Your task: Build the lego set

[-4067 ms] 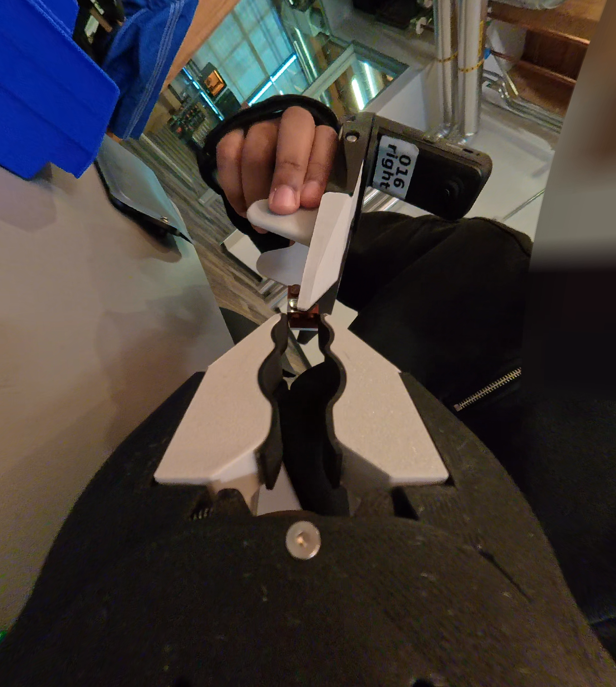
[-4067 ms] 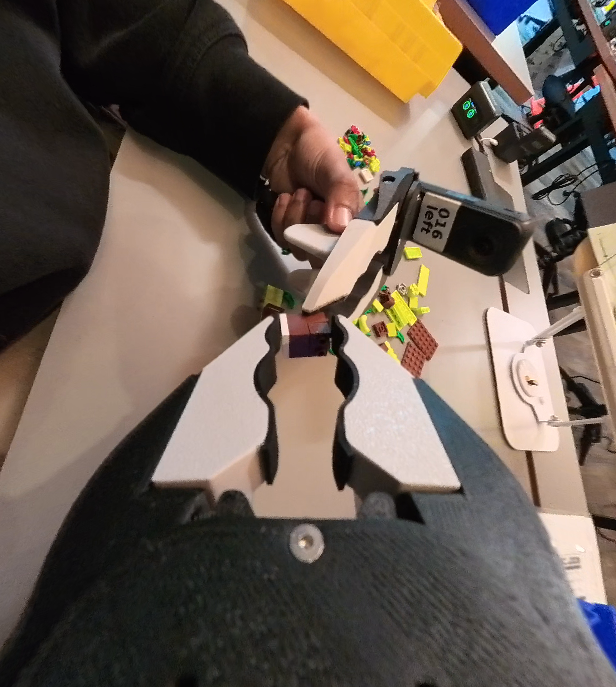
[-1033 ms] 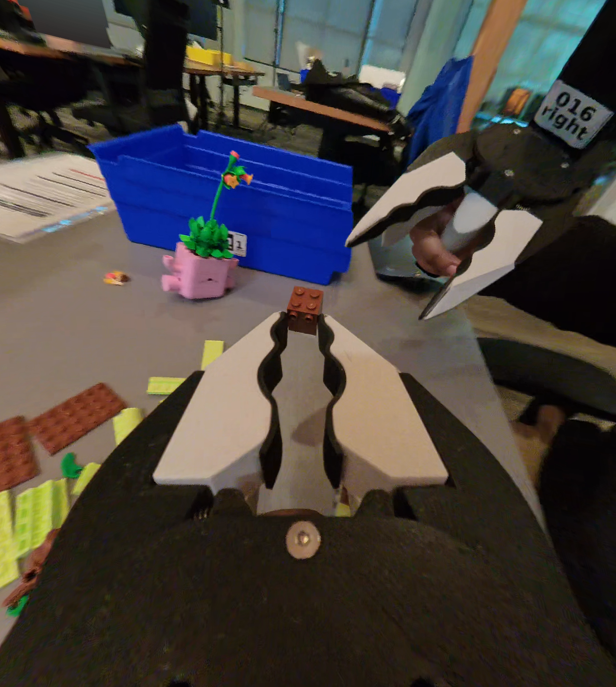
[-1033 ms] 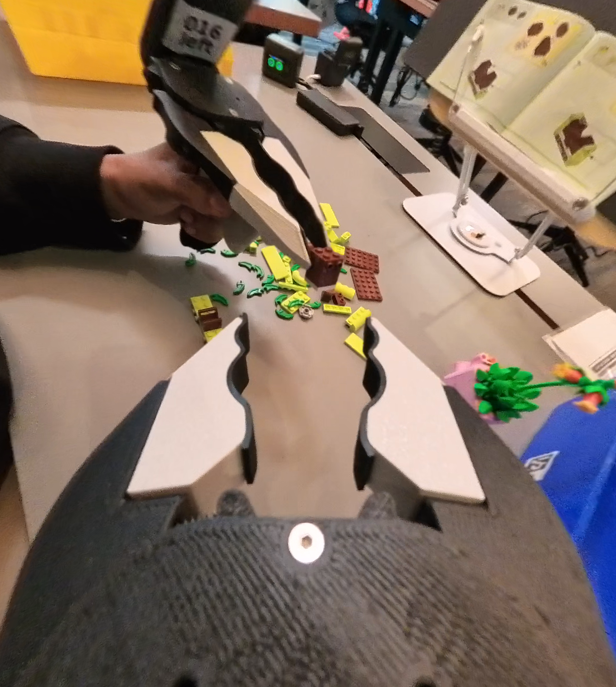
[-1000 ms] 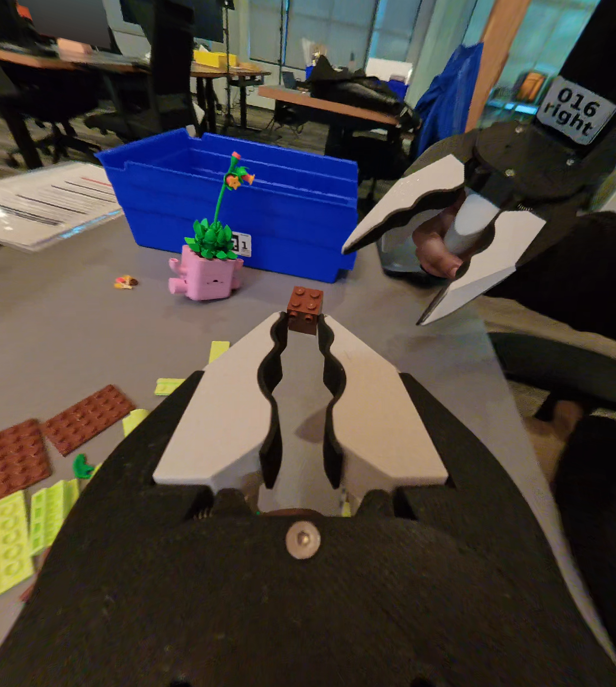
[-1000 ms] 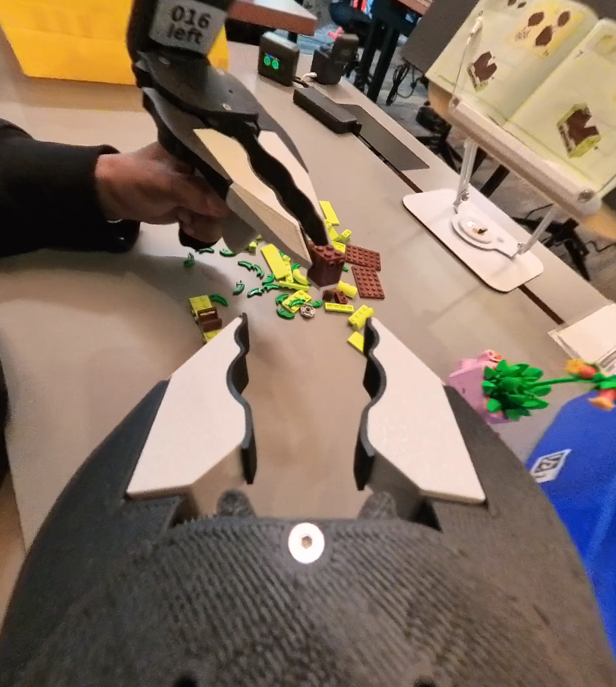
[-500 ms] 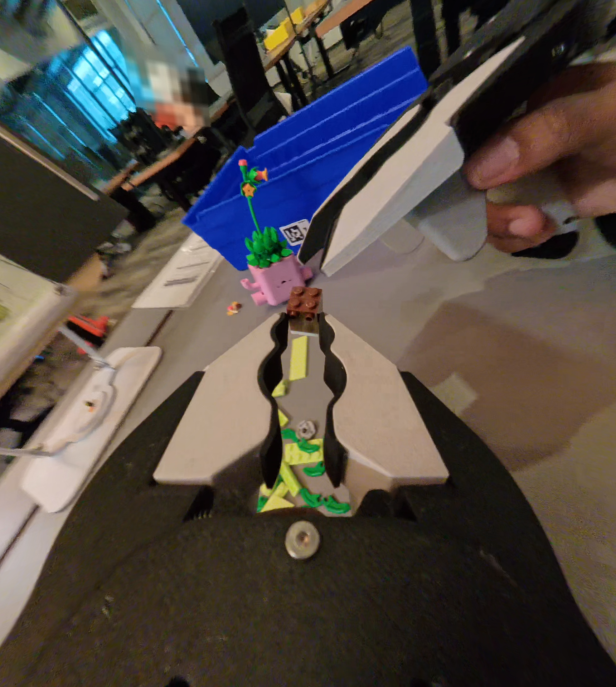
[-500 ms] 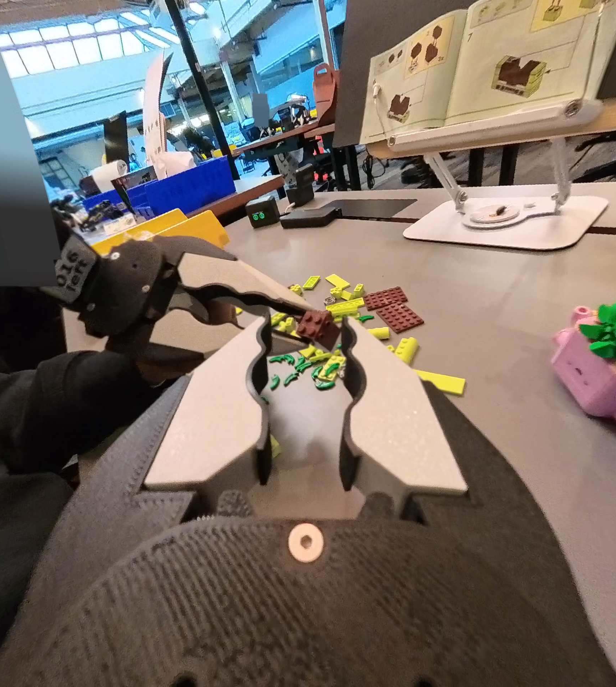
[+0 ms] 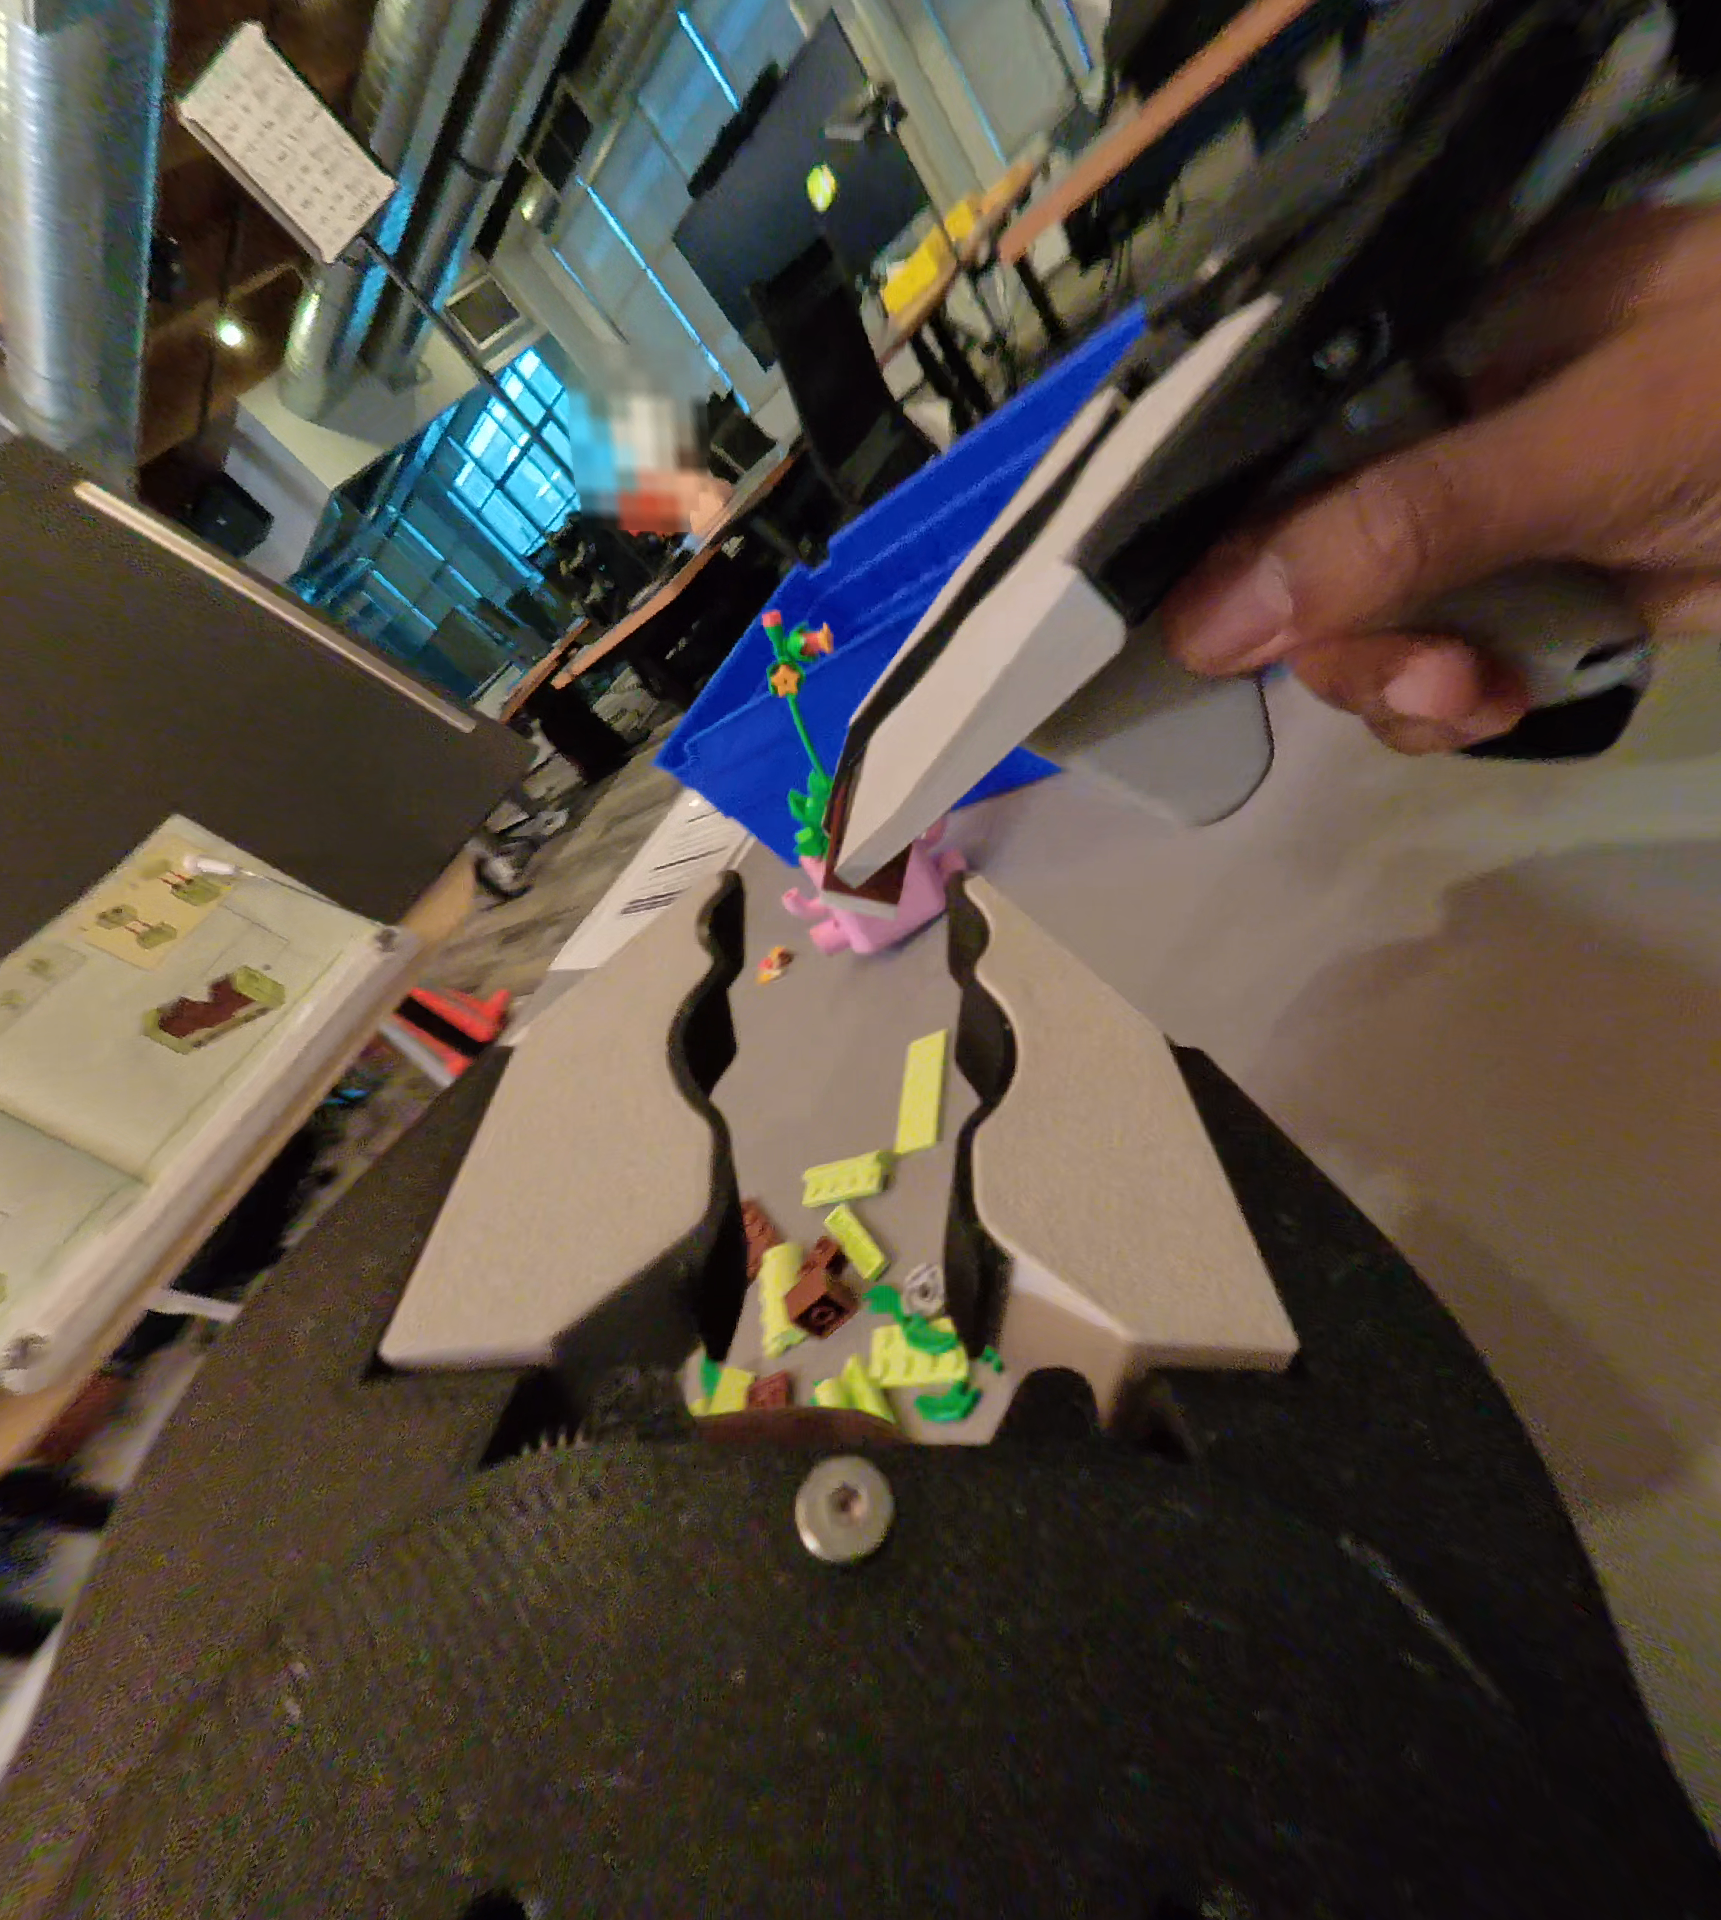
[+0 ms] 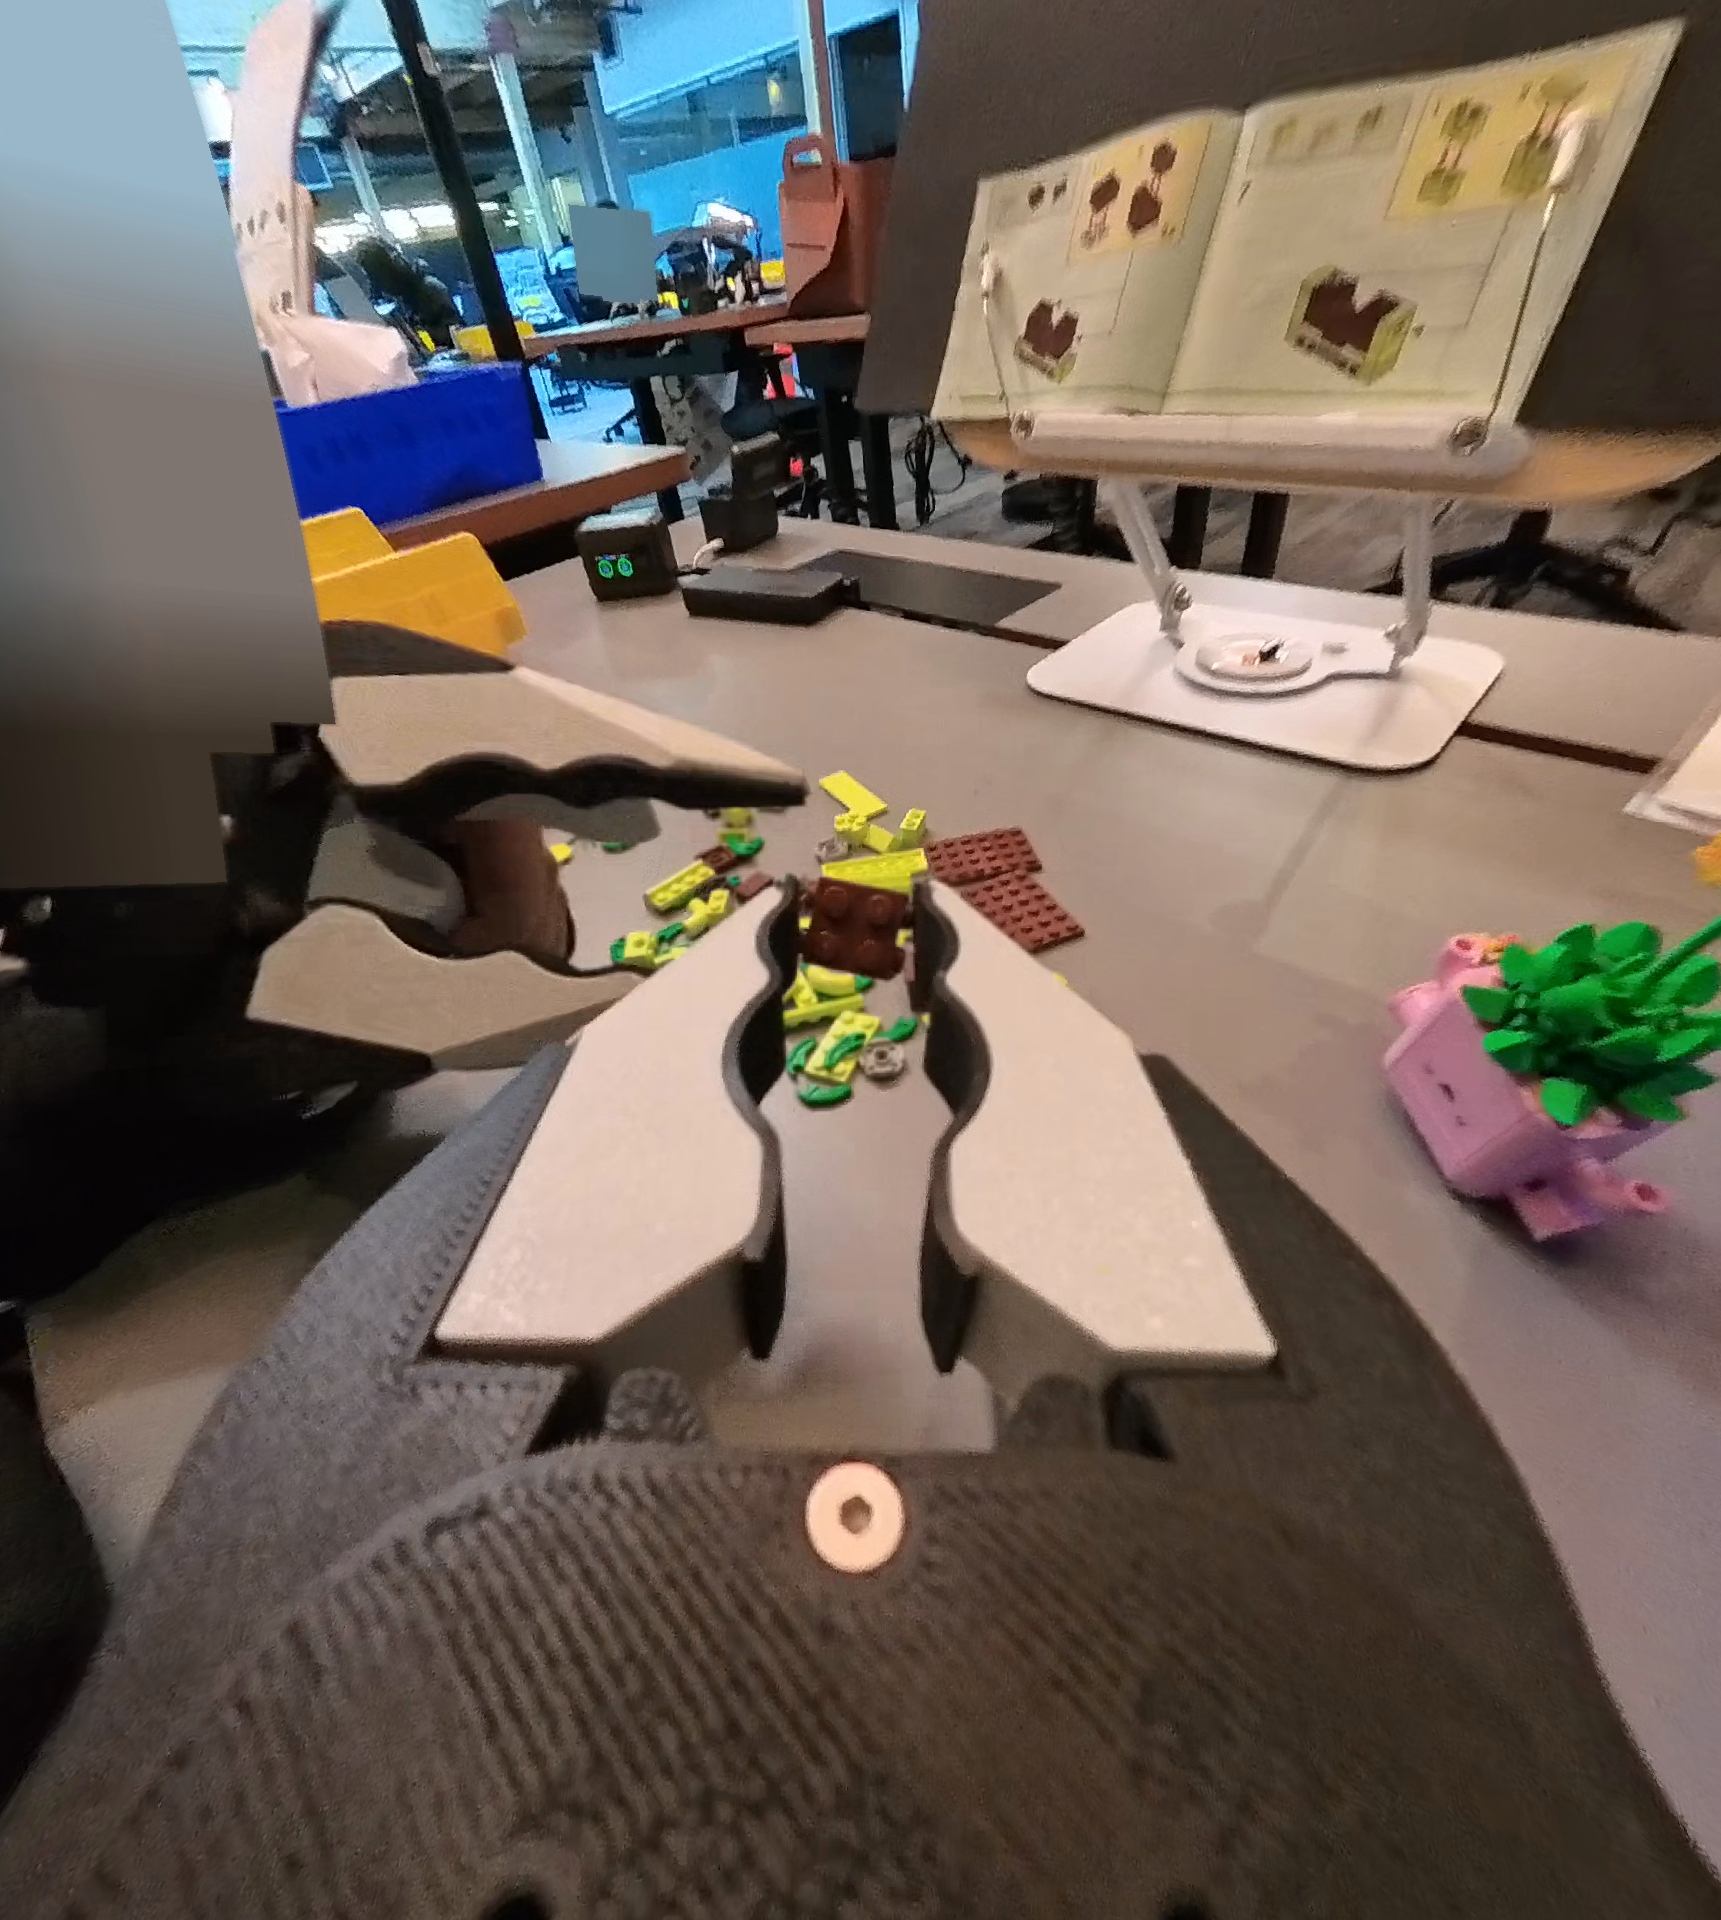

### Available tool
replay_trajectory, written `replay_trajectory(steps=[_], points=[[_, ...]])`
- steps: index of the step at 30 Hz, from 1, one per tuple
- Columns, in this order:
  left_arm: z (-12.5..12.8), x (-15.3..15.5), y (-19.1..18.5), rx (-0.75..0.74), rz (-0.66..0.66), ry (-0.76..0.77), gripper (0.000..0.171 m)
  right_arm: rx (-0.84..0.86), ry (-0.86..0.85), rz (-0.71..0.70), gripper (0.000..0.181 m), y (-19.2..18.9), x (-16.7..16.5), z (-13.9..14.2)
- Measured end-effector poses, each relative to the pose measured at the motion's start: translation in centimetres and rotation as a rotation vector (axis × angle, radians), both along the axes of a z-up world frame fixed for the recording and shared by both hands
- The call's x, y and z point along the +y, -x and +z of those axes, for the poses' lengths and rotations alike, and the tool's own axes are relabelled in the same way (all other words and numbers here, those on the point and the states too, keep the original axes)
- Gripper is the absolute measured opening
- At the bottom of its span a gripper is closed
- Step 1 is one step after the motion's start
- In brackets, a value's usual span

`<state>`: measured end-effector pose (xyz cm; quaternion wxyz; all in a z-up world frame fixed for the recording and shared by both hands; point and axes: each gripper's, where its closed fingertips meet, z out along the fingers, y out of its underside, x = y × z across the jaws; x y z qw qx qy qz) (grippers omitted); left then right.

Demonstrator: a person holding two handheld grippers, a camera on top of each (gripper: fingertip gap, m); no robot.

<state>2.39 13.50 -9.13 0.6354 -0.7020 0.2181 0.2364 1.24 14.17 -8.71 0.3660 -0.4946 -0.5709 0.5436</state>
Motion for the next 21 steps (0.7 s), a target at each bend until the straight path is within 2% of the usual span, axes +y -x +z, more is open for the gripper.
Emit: replay_trajectory(steps=[2, 5, 7, 9, 13, 18, 21], points=[[0.4, -0.2, -0.5, -0.177, -0.096, -0.007, 0.039, 0.052, -0.012, 0.033, 0.019, -0.6, -0.1, 1.1], [1.2, -0.6, -2.3, -0.626, -0.372, 0.046, 0.040, 0.171, 0.033, 0.197, 0.019, -2.2, -2.0, 3.3], [3.4, -1.7, -3.2, -0.936, -0.606, 0.030, 0.046, 0.237, 0.079, 0.272, 0.019, -3.3, -2.8, 4.6], [5.3, -3.0, -3.2, -1.109, -0.777, -0.015, 0.042, 0.278, 0.126, 0.324, 0.019, -4.1, -3.3, 5.6], [5.5, -3.6, -3.4, -1.101, -0.811, -0.015, 0.032, 0.297, 0.209, 0.417, 0.019, -4.8, -4.3, 6.3], [5.6, -4.0, -4.2, -1.120, -0.879, 0.015, 0.015, 0.280, 0.168, 0.430, 0.019, -4.6, -4.9, 5.9], [5.7, -4.2, -4.2, -1.111, -0.884, 0.010, 0.013, 0.281, 0.165, 0.441, 0.019, -4.6, -5.2, 5.9]])
